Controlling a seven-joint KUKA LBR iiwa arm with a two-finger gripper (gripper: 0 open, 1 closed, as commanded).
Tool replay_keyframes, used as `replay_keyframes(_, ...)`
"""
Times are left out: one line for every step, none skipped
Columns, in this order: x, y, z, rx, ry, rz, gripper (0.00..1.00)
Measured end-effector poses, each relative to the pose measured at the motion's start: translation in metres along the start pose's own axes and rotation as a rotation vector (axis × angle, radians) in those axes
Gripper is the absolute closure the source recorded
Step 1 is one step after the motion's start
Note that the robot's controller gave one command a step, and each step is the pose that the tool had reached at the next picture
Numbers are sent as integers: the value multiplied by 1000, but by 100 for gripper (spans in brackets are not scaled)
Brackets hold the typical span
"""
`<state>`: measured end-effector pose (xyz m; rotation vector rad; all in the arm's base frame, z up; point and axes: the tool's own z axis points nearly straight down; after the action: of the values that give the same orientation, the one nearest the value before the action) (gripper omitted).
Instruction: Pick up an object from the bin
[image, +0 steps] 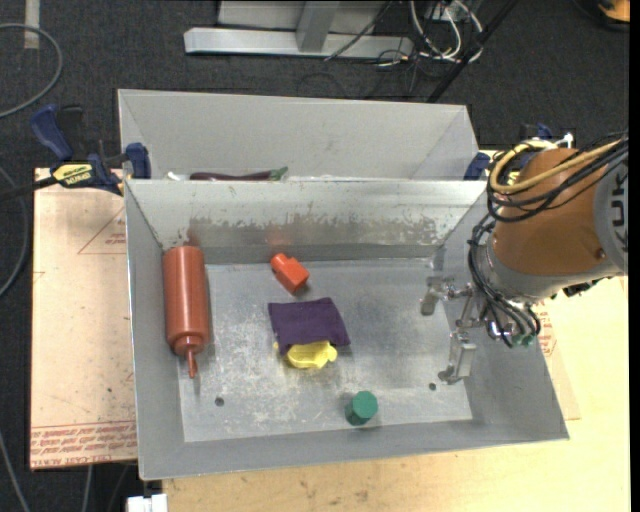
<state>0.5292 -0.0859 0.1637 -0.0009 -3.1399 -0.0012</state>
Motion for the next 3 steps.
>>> replay_keyframes(3,-22,2,-2,3,-113,0)
replay_keyframes(5,-7,-12,4,0,-97,0)
replay_keyframes(-10,34,18,-3,-9,-103,0)
